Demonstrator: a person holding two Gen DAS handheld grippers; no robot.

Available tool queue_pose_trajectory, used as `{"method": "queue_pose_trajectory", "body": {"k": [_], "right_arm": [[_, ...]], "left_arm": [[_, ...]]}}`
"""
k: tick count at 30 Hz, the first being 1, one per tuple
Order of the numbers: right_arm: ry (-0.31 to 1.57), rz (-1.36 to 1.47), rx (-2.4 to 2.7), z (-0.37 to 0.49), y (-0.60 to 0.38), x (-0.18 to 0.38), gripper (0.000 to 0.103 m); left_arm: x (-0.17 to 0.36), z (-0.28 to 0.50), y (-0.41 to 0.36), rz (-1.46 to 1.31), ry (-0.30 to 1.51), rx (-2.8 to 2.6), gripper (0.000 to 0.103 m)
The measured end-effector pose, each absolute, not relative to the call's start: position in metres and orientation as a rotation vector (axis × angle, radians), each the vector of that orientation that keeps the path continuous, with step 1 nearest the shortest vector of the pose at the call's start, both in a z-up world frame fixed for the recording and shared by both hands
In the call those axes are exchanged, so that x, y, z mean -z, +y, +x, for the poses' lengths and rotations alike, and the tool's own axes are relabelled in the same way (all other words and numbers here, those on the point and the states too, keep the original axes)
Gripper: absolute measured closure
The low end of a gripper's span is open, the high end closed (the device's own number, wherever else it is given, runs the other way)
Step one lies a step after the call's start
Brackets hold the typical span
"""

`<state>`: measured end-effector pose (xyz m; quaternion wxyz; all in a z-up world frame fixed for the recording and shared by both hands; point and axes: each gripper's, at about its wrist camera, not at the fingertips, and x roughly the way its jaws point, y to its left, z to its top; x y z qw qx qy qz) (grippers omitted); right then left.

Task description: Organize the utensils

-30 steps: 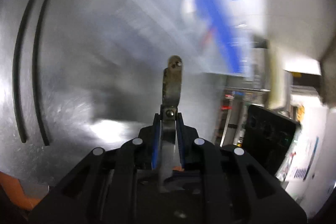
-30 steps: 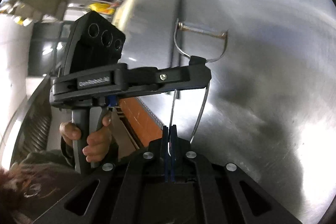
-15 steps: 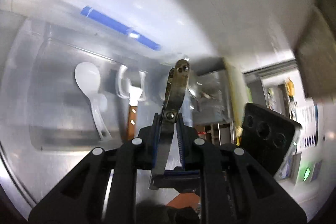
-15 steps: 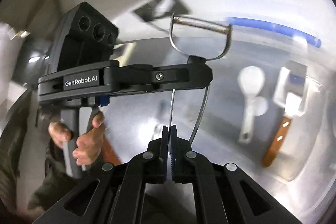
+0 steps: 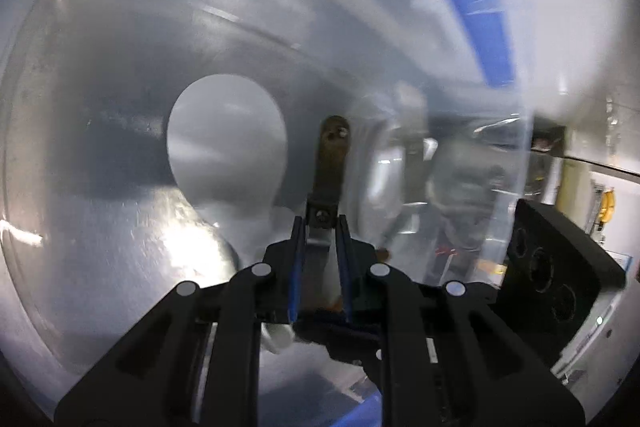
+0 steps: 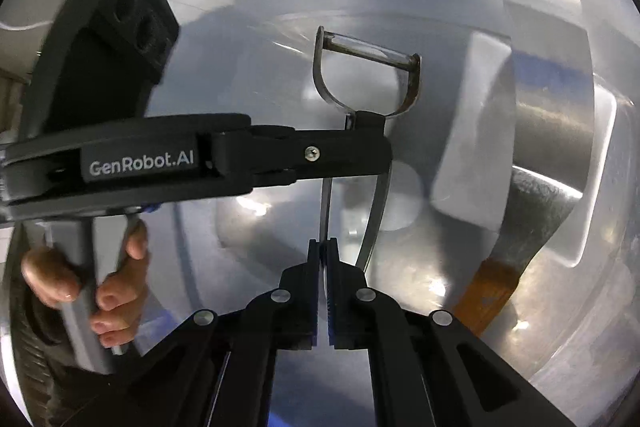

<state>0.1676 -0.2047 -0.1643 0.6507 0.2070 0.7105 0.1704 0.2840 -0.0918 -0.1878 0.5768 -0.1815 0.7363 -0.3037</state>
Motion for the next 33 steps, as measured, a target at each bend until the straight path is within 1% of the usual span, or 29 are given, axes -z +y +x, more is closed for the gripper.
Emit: {"method": "queue_pose_trajectory", "body": {"k": [3,4,6,7,8,10,12,13,14,15,16,17,20,22,24,26,31,33], "right_arm": [[1.681,0.432,-0.324,0.168,-0.207,0.184,0.096],[1.692,0.439,-0.31,0.167,-0.209,0.186,0.096],[1.66,0.444,-0.317,0.163,-0.213,0.173,0.096],[1.619,0.444,-0.322,0.161,-0.212,0.153,0.096],[1.573,0.441,-0.331,0.156,-0.214,0.135,0.095],[1.47,0.415,-0.364,0.14,-0.211,0.095,0.095],[1.347,0.364,-0.396,0.116,-0.202,0.048,0.095],[1.272,0.33,-0.442,0.095,-0.189,0.02,0.092],[1.229,0.321,-0.488,0.08,-0.177,0.006,0.078],[1.193,0.31,-0.54,0.064,-0.166,-0.006,0.07],[1.156,0.284,-0.61,0.043,-0.143,-0.015,0.067],[1.14,0.255,-0.666,0.03,-0.127,-0.017,0.067],[1.194,0.189,-0.758,0.007,-0.063,0.01,0.067],[1.306,0.101,-0.763,-0.002,-0.008,0.056,0.067],[1.403,0.014,-0.722,-0.008,0.03,0.097,0.069],[1.453,-0.057,-0.688,-0.013,0.059,0.127,0.069],[1.508,-0.165,-0.577,-0.015,0.099,0.172,0.069],[1.505,-0.186,-0.547,-0.014,0.105,0.176,0.069]], "left_arm": [[0.193,0.286,-0.095,-0.357,1.728,0.669,0.088],[0.192,0.285,-0.095,-0.342,1.735,0.663,0.085],[0.183,0.284,-0.093,-0.316,1.712,0.664,0.07],[0.172,0.281,-0.092,-0.297,1.684,0.678,0.054],[0.161,0.278,-0.089,-0.285,1.656,0.696,0.046],[0.13,0.268,-0.081,-0.262,1.579,0.736,0.046],[0.077,0.242,-0.058,-0.258,1.419,0.791,0.046],[0.056,0.23,-0.045,-0.262,1.351,0.812,0.046],[0.029,0.209,-0.023,-0.268,1.259,0.842,0.046],[0.01,0.19,-0.001,-0.282,1.194,0.858,0.044],[-0.005,0.173,0.021,-0.301,1.142,0.864,0.041],[-0.018,0.15,0.054,-0.32,1.086,0.851,0.037],[-0.029,0.106,0.124,-0.325,0.989,0.71,0.034],[-0.02,0.085,0.164,-0.32,0.979,0.565,0.034],[0.005,0.069,0.203,-0.34,1.023,0.448,0.034],[0.033,0.056,0.238,-0.367,1.071,0.342,0.034],[0.093,0.028,0.281,-0.431,1.175,0.214,0.034],[0.108,0.018,0.293,-0.464,1.204,0.205,0.034]]}}
